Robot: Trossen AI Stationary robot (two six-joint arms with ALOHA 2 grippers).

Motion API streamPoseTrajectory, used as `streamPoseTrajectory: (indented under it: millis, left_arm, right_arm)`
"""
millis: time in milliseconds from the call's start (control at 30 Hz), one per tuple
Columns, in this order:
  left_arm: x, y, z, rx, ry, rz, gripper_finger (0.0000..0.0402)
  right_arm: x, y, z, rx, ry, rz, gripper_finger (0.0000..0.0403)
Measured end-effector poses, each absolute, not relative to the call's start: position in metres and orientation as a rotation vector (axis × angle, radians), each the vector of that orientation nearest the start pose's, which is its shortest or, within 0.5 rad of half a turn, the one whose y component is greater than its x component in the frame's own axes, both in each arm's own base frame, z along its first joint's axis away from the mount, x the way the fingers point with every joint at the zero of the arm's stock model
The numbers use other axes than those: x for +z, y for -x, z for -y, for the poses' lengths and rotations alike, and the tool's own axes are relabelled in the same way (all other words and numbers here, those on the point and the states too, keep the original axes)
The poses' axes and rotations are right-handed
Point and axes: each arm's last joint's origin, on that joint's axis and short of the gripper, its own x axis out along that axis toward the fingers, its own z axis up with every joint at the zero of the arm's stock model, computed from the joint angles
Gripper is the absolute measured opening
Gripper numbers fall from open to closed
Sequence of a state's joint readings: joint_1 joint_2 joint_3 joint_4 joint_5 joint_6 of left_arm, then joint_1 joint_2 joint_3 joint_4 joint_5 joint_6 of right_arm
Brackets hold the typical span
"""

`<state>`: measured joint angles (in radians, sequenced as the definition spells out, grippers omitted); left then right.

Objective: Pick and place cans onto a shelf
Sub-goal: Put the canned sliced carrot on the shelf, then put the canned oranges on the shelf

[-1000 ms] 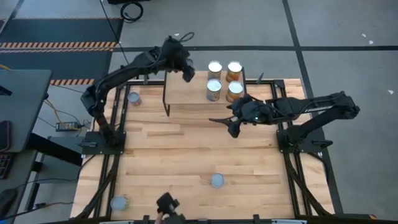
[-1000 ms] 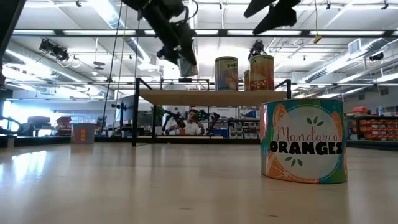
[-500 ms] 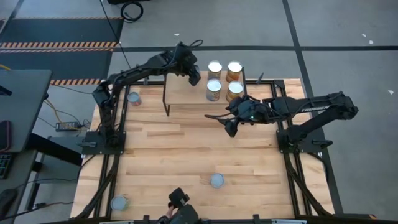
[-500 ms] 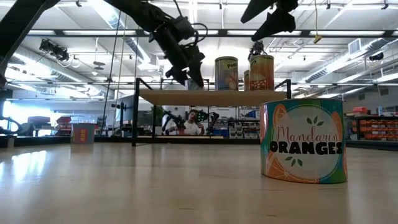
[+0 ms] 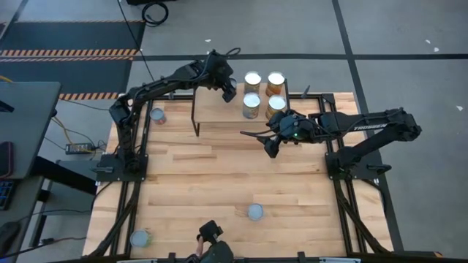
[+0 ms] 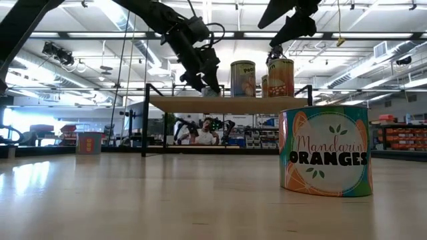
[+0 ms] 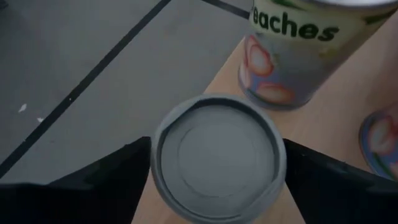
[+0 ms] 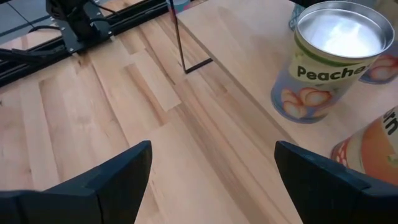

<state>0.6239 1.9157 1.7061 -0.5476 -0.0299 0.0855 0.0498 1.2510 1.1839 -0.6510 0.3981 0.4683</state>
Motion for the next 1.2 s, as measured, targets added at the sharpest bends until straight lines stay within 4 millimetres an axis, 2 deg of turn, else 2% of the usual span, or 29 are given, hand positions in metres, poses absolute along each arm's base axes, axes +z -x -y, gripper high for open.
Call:
streamPoseTrajectory:
  millis: [300,533,633,800,967,1100,1200]
  left_arm:
    - [0.298,-0.349,-0.251,0.612,0.101,-0.757,0.0354]
    - [0.330,-0.336,-0.239,0.619,0.066,-0.698,0.0354]
    - [0.352,-0.327,-0.225,0.608,0.050,-0.658,0.0354]
    - [0.388,-0.312,-0.181,0.459,0.041,-0.597,0.0354]
    - [0.419,-0.301,-0.114,0.276,0.034,-0.553,0.0345]
    - [0.423,-0.296,-0.055,0.148,0.078,-0.616,0.0338]
    - [0.417,-0.293,-0.010,0.095,0.106,-0.713,0.0336]
  right_arm:
    - [0.335,-0.257,-0.002,-0.487,-0.279,-0.612,0.0346]
    - [0.335,-0.257,-0.003,-0.458,-0.224,-0.628,0.0346]
    - [0.334,-0.258,-0.008,-0.419,-0.156,-0.650,0.0346]
    - [0.323,-0.261,-0.026,-0.340,-0.055,-0.730,0.0346]
    - [0.302,-0.268,-0.060,-0.242,-0.005,-0.844,0.0346]
    - [0.285,-0.269,-0.097,-0.170,-0.026,-0.897,0.0346]
    - [0.274,-0.265,-0.127,-0.127,-0.041,-0.933,0.0346]
